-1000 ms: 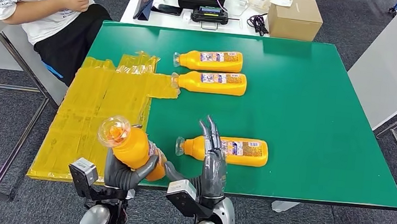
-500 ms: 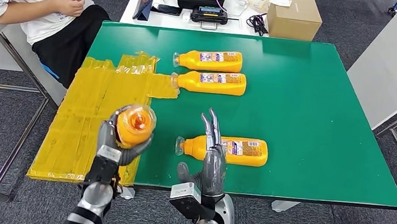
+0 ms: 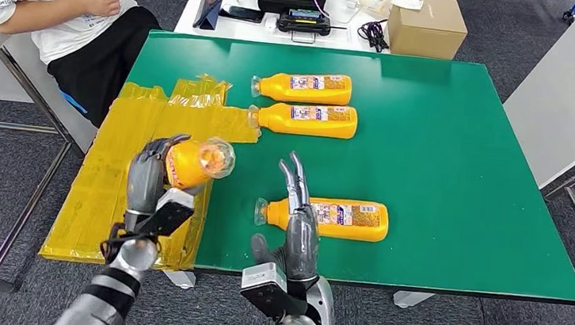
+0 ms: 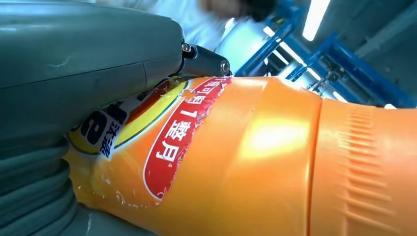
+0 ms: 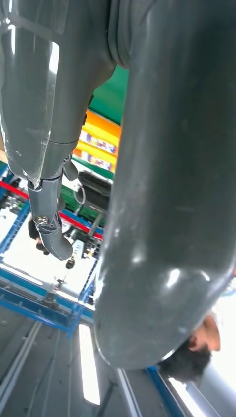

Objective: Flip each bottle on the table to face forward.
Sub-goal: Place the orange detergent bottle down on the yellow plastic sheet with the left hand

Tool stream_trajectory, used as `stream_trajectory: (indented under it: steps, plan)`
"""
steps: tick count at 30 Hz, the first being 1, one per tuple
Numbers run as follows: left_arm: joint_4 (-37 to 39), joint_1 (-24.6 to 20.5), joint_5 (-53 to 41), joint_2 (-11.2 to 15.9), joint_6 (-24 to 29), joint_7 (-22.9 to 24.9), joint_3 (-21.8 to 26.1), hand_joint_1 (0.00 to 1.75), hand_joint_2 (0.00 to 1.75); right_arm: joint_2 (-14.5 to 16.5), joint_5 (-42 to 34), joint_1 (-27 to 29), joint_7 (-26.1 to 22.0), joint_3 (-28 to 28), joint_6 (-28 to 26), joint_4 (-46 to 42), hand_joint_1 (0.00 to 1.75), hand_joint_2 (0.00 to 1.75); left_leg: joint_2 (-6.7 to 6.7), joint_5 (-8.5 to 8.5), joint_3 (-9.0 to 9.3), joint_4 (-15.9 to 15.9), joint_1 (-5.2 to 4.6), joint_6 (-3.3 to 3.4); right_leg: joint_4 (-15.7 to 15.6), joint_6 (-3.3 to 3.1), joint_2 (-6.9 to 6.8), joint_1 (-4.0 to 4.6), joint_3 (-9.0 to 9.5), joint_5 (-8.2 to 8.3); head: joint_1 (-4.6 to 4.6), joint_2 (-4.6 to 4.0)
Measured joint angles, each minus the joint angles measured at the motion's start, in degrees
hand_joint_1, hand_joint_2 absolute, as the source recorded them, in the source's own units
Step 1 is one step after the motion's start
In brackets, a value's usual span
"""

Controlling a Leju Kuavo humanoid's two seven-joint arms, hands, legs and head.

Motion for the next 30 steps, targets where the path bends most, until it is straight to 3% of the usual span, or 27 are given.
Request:
stream_trajectory:
  steps: [6,11,20,30]
  plan:
    - [11.6,-7.8,-28.2,3.7,0.1,10.9,4.7,1.75,1.75,0.1,-1.8,-0.8,-0.1,0.9,2.9,0.1,0.0,0.0,0.0,0.08,0.01,0.0,0.03,-0.05,0.1,-0.01,0.0,0.02,0.0,0.01,0.0,0.0]
    - [20.6,-12.3,-38.9,6.8,-3.8,17.6,4.3,1.75,1.75,0.1,-2.0,-0.7,0.3,1.0,5.6,0.0,0.0,0.0,0.02,0.08,0.0,0.0,0.02,-0.05,0.1,-0.01,0.01,0.01,-0.03,0.01,0.02,0.0]
    - [26.8,-15.7,-42.5,9.7,-11.9,21.1,2.3,1.75,1.75,0.2,-1.9,-0.7,0.9,0.8,7.9,0.0,0.0,0.0,-0.01,0.07,-0.01,0.0,0.01,-0.05,0.0,-0.01,0.0,0.0,-0.04,0.01,0.03,0.0]
    - [28.8,-17.4,-40.4,10.3,-16.2,20.7,1.7,1.7,1.75,0.2,-1.9,-0.7,1.0,0.7,9.1,0.0,0.0,0.0,-0.01,0.07,-0.01,0.0,0.02,-0.05,0.0,-0.01,0.0,0.0,-0.04,0.01,0.02,0.0]
